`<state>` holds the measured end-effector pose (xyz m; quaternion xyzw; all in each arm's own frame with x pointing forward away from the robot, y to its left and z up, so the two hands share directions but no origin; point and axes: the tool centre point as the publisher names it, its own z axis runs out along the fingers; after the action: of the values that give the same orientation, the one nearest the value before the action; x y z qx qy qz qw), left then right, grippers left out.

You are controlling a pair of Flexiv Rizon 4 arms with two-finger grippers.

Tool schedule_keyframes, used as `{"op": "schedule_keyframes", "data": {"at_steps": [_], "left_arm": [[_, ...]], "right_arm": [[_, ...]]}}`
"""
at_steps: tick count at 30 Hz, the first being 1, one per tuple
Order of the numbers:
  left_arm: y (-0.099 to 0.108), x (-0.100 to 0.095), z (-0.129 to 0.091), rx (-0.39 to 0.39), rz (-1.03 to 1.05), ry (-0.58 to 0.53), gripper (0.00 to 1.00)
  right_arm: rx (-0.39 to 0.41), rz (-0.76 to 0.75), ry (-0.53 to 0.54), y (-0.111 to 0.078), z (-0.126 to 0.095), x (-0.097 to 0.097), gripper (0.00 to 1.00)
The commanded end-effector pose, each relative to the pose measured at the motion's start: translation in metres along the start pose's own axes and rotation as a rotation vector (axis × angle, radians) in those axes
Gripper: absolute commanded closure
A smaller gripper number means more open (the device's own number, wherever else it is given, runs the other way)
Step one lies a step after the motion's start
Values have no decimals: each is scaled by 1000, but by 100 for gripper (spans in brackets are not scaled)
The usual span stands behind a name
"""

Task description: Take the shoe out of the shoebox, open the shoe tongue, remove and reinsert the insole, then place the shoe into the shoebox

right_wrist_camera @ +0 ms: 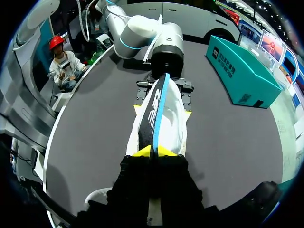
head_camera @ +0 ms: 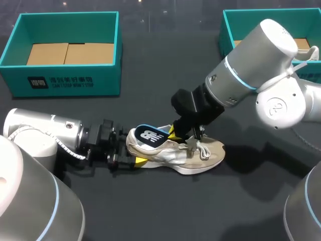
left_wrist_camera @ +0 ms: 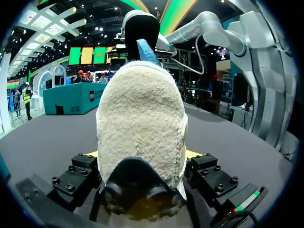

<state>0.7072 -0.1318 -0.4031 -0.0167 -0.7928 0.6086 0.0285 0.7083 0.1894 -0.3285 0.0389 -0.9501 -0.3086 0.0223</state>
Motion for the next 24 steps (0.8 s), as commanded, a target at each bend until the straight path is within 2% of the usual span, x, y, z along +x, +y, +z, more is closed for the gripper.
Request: {"op": "schedule_keyframes", "data": {"at_steps": [1, 12, 17, 24], "left_arm": [[1, 1, 1, -1, 0, -2, 100], [1, 1, 1, -1, 0, -2, 100], [1, 1, 1, -1, 0, -2, 100], [1, 1, 1, -1, 0, -2, 100]], "right_arm": [[-14, -10, -2, -4, -5, 3, 100], [28, -159, 75, 41, 9, -2, 100], [54, -191, 116, 51, 19, -5, 100], [39, -208, 132, 58, 23, -7, 100]]}}
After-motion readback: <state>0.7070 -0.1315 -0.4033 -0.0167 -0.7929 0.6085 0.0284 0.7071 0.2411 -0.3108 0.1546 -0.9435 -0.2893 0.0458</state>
